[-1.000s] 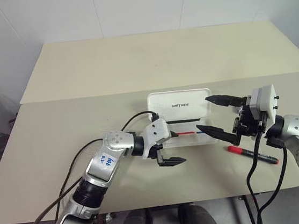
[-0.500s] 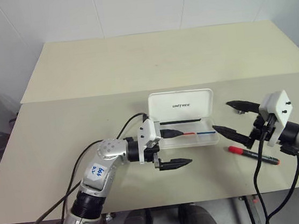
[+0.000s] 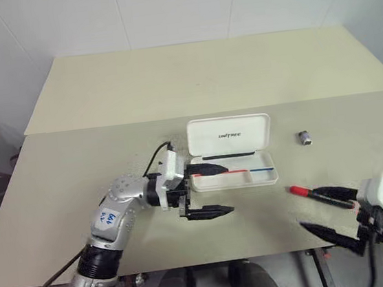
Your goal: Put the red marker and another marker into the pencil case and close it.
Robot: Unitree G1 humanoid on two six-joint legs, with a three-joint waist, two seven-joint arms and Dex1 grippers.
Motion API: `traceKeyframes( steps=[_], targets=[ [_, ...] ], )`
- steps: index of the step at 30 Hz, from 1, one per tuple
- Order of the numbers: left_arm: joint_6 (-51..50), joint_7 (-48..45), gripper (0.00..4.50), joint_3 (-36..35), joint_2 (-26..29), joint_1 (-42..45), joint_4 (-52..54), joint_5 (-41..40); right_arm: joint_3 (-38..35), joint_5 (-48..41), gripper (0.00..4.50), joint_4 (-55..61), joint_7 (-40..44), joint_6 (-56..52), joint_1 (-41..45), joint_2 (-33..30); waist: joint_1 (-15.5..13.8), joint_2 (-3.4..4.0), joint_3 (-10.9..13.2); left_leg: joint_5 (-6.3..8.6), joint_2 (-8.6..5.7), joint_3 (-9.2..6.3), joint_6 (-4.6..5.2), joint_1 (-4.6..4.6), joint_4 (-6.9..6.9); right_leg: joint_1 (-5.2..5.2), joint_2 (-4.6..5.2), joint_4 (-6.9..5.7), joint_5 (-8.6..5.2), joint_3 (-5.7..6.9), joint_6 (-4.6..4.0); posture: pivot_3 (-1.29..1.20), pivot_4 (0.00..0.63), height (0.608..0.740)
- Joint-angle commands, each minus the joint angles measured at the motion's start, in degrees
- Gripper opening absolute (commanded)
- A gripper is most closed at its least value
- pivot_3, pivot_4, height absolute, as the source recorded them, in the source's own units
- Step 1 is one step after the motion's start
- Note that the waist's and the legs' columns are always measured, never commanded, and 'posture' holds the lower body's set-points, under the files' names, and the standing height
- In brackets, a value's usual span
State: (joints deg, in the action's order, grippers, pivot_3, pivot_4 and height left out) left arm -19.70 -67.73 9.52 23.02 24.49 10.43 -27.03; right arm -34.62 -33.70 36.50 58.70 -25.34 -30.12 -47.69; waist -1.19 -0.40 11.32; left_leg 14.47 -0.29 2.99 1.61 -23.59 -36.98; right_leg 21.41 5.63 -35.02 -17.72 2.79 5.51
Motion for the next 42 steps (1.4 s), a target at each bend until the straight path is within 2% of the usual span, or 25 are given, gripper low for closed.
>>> traceKeyframes(
  steps=[1, 3, 7, 11, 22, 25, 28, 33, 42],
  targets=[
    [1.6, -2.8, 4.49, -2.2, 2.2, 1.9, -0.1, -1.9, -2.1, 1.2, 4.5, -7.2, 5.0, 3.9, 2.5, -3.1, 0.0, 0.01, 0.0, 0.09, 0.0, 0.03, -0.16, 0.03, 0.0, -0.04, 0.0, 0.07, -0.02, -0.05, -0.19, 0.0, 0.15, 0.74],
    [1.6, -4.3, 4.49, -3.1, 3.8, 2.5, -0.4, -2.7, -1.3, 0.7, 4.5, -11.1, 7.4, 5.1, 4.8, -4.1, -0.1, 0.01, 0.0, 0.09, 0.0, 0.05, -0.16, 0.02, 0.04, -0.05, 0.01, 0.25, -0.21, -0.08, -0.79, 0.0, 0.15, 0.74],
    [3.1, -5.9, 4.49, -4.7, 6.9, 2.0, -1.5, -2.0, 2.6, 2.0, 4.5, -18.4, 11.2, 6.7, 9.5, -6.0, -0.1, 0.03, 0.0, 0.07, 0.01, 0.05, -0.15, 0.02, 0.08, -0.02, 0.02, 0.24, -0.28, -0.07, -0.9, 0.0, 0.15, 0.74],
    [4.7, -7.2, 4.49, -6.1, 9.7, 1.7, -3.5, -1.4, 7.9, 4.1, 4.5, -24.8, 13.1, 8.3, 14.9, -7.0, -0.1, 0.04, 0.0, -0.05, 0.01, 0.07, 0.05, -0.04, 0.17, 0.09, 0.02, 0.27, 0.11, -0.06, -0.15, 0.0, 0.15, 0.74],
    [9.8, -7.5, 4.49, -8.8, 12.9, 2.9, -8.4, 0.0, 17.4, 14.0, 4.5, -38.3, 13.6, 13.6, 20.2, -8.0, -0.1, 0.09, 0.0, -0.09, 0.0, 0.09, -0.07, -0.01, 0.56, 0.17, 0.03, 0.4, 0.08, 0.03, -0.14, 0.0, 0.15, 0.74],
    [10.4, -7.4, 4.5, -8.9, 13.1, 2.7, -8.6, 0.3, 18.1, 14.7, 3.53, -40.7, 13.7, 15.1, 21.2, -7.8, -0.2, 0.09, 0.0, -0.09, 0.0, 0.13, -0.08, 0.08, 0.57, 0.11, 0.03, 0.36, 0.08, 0.02, -0.13, 0.0, 0.15, 0.74],
    [10.7, -6.6, 4.5, -9.1, 13.3, 2.1, -7.9, 0.5, 18.2, 15.2, 2.3, -42.7, 14.2, 17.3, 21.5, -7.7, -0.3, 0.09, 0.0, -0.1, 0.0, 0.13, -0.12, 0.11, 0.57, 0.08, 0.03, 0.33, 0.08, 0.03, -0.13, 0.0, 0.15, 0.74],
    [10.8, -5.4, 4.5, -8.8, 13.4, 2.1, -7.1, 0.4, 19.3, 16.4, 0.59, -45.1, 14.0, 22.9, 24.2, -7.0, -0.1, 0.09, 0.0, -0.1, 0.0, 0.13, -0.12, 0.12, 0.62, 0.08, 0.03, 0.35, 0.08, 0.03, -0.12, 0.0, 0.15, 0.74],
    [11.1, -5.1, 4.5, -9.4, 14.1, 1.8, -7.7, 0.0, 21.3, 16.4, 0.58, -43.4, 14.8, 29.2, 30.2, -7.3, 0.4, 0.12, 0.1, -0.17, 0.0, 0.27, -0.22, 0.27, 0.61, 0.09, 0.02, 0.1, 0.09, -0.05, -0.12, 0.0, 0.15, 0.74]
  ],
)
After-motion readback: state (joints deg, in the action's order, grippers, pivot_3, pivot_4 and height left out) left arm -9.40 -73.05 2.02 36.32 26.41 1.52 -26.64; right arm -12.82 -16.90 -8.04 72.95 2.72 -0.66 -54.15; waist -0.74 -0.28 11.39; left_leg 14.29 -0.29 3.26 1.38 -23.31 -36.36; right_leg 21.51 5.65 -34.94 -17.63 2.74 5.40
